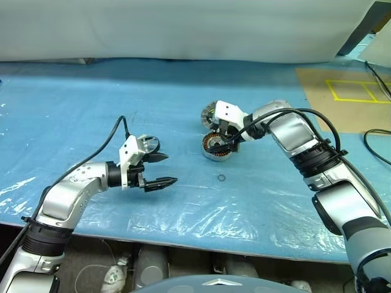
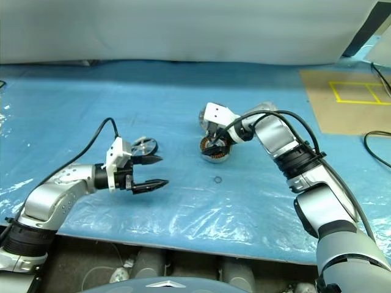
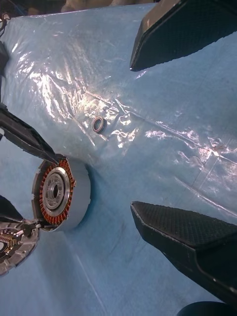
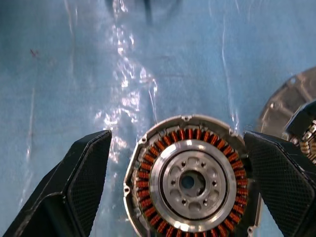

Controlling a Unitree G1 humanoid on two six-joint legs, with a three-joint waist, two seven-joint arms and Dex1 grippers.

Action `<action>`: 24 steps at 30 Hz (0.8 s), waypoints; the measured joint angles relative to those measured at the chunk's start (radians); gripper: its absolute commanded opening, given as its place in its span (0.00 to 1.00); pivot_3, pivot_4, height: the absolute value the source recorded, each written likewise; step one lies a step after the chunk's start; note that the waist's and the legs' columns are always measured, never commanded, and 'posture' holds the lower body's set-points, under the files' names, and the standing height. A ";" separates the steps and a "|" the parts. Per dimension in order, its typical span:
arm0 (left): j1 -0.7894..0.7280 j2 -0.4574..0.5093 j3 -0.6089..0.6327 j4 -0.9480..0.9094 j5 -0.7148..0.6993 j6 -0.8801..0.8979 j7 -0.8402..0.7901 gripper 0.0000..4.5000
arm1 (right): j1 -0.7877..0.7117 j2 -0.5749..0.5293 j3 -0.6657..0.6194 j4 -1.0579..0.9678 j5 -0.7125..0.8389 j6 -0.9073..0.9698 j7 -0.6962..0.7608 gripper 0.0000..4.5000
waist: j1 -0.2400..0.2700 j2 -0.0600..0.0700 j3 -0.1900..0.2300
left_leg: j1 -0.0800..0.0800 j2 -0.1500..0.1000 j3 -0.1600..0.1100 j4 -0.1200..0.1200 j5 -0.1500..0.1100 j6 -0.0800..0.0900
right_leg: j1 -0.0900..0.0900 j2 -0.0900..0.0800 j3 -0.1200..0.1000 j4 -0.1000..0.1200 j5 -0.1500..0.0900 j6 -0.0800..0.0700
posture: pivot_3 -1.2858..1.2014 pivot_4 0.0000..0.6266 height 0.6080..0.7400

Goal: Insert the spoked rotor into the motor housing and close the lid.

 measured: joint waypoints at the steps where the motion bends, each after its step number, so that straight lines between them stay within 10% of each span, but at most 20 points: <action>1: 0.006 -0.001 0.000 -0.005 0.000 0.000 0.003 0.99 | 0.000 -0.002 0.005 0.005 -0.008 -0.009 0.012 1.00 | 0.000 0.000 0.000 | 0.000 0.000 0.000 0.000 0.000 0.000 | 0.000 0.000 0.000 0.000 0.000 0.000 | 0.52 0.24 1.00; 24: 0.018 -0.035 -0.021 -0.002 0.043 -0.031 0.016 0.99 | 0.044 0.022 0.017 0.059 -0.132 -0.100 0.048 1.00 | -0.001 0.000 0.000 | 0.002 0.004 0.004 0.004 -0.002 -0.002 | 0.001 0.001 0.000 0.002 0.001 -0.002 | 0.52 0.24 1.00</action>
